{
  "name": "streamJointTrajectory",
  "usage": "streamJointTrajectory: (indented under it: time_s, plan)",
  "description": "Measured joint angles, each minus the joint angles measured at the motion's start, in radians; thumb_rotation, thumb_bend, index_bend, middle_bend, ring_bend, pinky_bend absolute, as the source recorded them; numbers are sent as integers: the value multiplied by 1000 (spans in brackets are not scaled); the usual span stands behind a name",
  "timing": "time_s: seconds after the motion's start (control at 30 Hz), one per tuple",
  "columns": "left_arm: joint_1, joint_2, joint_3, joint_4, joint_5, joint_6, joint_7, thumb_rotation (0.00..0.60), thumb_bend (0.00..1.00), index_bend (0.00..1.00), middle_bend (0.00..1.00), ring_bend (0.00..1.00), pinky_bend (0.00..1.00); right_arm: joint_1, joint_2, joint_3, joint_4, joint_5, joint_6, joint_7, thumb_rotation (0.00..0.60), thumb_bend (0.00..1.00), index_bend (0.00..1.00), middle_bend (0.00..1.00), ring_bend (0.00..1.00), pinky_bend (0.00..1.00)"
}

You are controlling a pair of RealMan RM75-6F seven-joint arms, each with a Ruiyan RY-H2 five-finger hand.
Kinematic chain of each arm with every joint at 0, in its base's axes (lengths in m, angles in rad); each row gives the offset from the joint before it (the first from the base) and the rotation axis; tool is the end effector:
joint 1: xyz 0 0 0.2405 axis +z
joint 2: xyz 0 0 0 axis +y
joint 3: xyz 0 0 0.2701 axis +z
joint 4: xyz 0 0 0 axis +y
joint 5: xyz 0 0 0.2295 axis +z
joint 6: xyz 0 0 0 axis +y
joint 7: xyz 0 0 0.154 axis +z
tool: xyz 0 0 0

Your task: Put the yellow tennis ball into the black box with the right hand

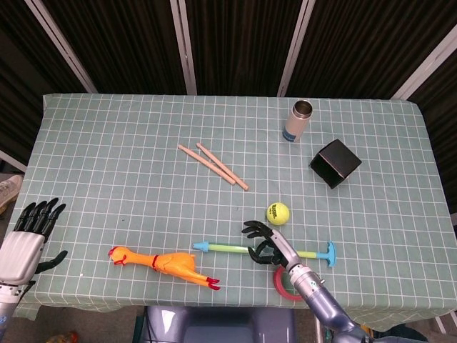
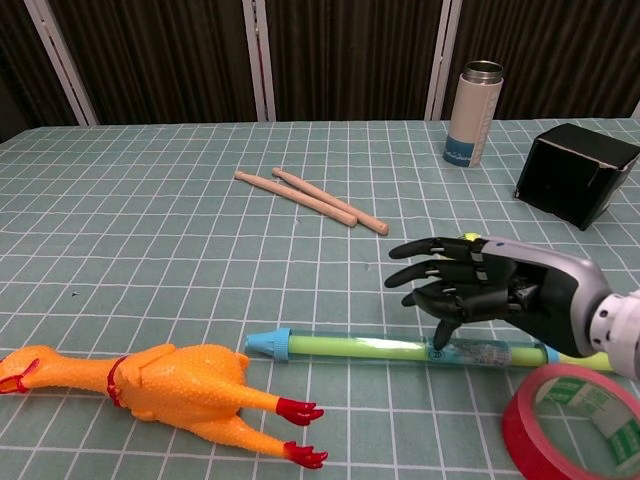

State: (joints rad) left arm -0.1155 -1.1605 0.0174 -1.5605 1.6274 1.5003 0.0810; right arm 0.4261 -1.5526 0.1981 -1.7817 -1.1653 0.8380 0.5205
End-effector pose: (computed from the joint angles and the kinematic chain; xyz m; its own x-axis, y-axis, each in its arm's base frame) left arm -0.3195 0.1872 0.1229 0.4891 0.0266 0.8718 0.8624 -0.1641 -0.4789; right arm -0.1580 -0.2573 -0.0624 -0.6275 -0.5426 0.5584 -0.7545 0.2469 -0.6081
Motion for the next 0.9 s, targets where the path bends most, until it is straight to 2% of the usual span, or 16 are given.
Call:
streamJointTrajectory:
  time_s: [0.2, 0.5, 0.9]
  plan:
    - [-2, -3, -4, -1, -15, -11, 10, 600, 159, 0, 0, 0, 0, 5, 11, 15, 42, -32, -16, 65, 600, 503, 178, 259, 252, 446]
    - [-7, -10, -6, -6, -26, -28, 35, 600, 159, 0, 0, 0, 0, 14, 75, 1, 89, -81, -98, 182, 600, 503, 178, 259, 252, 403]
    - [-14, -23, -8, -18, -41, -49, 77, 600, 159, 0, 0, 0, 0, 2, 95, -2, 141, -154, -87, 322, 600, 503, 178, 230, 221, 382]
